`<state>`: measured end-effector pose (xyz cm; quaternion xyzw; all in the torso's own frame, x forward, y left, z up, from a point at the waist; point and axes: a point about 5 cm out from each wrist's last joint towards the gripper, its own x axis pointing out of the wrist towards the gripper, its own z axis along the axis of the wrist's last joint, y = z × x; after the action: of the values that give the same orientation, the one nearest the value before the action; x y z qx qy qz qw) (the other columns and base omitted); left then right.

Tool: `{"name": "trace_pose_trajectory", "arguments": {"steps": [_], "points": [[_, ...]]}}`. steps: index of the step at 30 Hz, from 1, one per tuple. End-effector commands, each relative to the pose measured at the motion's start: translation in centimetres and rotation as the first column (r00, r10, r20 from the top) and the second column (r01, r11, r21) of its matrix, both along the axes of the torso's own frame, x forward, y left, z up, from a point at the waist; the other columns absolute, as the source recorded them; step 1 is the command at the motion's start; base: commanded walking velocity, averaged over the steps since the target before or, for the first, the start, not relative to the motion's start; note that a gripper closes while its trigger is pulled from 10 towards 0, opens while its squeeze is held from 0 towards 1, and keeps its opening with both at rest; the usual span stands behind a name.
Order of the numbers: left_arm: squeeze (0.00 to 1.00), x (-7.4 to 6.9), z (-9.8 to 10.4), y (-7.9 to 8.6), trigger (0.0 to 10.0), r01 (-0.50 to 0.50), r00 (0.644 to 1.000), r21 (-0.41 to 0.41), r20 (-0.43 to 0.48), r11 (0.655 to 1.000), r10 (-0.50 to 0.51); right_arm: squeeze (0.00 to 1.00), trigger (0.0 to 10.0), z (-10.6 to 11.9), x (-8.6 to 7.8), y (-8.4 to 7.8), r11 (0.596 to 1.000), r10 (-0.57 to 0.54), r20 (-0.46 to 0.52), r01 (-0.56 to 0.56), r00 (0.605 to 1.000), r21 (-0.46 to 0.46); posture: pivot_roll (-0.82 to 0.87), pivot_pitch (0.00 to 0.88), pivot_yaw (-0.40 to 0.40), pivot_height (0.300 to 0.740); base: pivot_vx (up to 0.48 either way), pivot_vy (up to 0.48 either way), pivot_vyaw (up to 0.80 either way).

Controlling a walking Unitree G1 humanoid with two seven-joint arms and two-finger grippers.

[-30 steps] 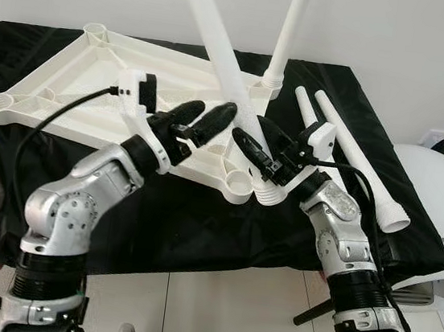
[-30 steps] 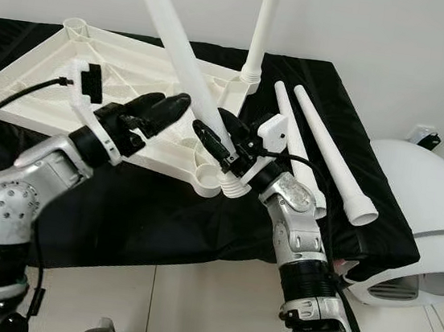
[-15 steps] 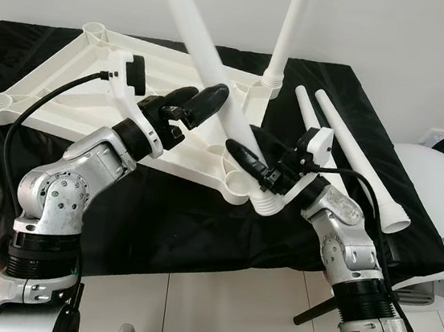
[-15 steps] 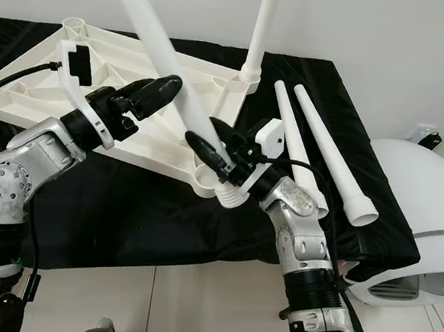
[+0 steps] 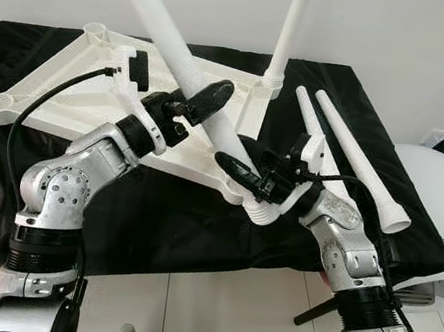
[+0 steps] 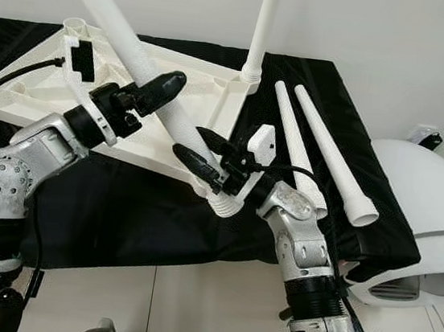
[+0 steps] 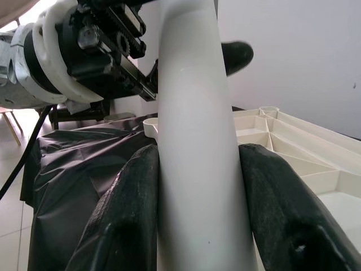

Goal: Building children table

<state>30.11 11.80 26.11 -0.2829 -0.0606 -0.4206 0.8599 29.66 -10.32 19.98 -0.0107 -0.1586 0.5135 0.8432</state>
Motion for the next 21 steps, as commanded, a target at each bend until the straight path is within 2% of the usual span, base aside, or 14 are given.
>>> {"name": "trace_pose_trajectory", "arguments": {"steps": [1, 2, 7, 14, 19, 20, 21], "points": [[0.0, -0.9, 0.8, -0.5, 4.0, 0.194, 0.974, -0.025, 0.121, 0.981, -0.19, 0.0, 10.0, 0.2, -0.2, 0.1, 1.0, 0.018, 0.008, -0.018, 1.0, -0.001, 0.01, 0.054, 0.023, 0.74, 0.0, 0.0, 0.0], [0.0, -0.9, 1.5, 0.0, 0.0, 0.196, 0.975, -0.097, 0.126, 0.976, -0.183, 0.0, 10.0, 0.1, -0.3, 0.0, 1.0, 0.016, 0.003, -0.016, 1.0, -0.008, 0.02, 0.061, 0.022, 0.74, 0.0, 0.0, 0.0], [0.0, -0.9, 2.1, 0.4, 0.0, 0.194, 0.976, -0.144, 0.133, 0.97, -0.175, 0.0, 10.0, 0.1, -0.4, -0.1, 1.0, 0.013, -0.002, -0.013, 1.0, -0.015, 0.02, 0.066, 0.021, 0.74, 0.0, 0.0, 0.0], [0.0, -1.7, 3.2, 0.0, 0.0, 0.226, 0.968, -0.197, 0.154, 0.954, -0.197, 0.0, 10.0, 0.3, -0.4, -0.2, 1.0, 0.006, -0.005, -0.006, 1.0, -0.018, 0.02, 0.075, 0.013, 0.74, 0.0, 0.0, 0.0], [0.0, -1.8, 3.7, -0.2, 0.0, 0.227, 0.967, -0.206, 0.162, 0.952, -0.196, 0.0, 10.0, 0.4, -0.3, -0.3, 1.0, 0.007, -0.002, -0.007, 1.0, -0.024, 0.02, 0.077, 0.01, 0.74, 0.0, 0.0, 0.0], [0.0, -1.9, 4.0, -0.5, 1.6, 0.219, 0.966, -0.172, 0.175, 0.96, -0.189, 0.2, 10.0, 0.5, -0.3, -0.3, 0.999, 0.014, -0.005, -0.014, 1.0, -0.029, 0.03, 0.078, 0.005, 0.74, 0.0, 0.0, 0.0], [0.0, -2.0, 4.5, -0.9, 10.0, 0.204, 0.964, -0.122, 0.2, 0.971, -0.178, 1.0, 10.0, 0.7, -0.1, -0.4, 0.999, 0.02, -0.006, -0.02, 1.0, -0.035, 0.03, 0.079, -0.002, 0.74, 0.0, 0.0, 0.0]]}}
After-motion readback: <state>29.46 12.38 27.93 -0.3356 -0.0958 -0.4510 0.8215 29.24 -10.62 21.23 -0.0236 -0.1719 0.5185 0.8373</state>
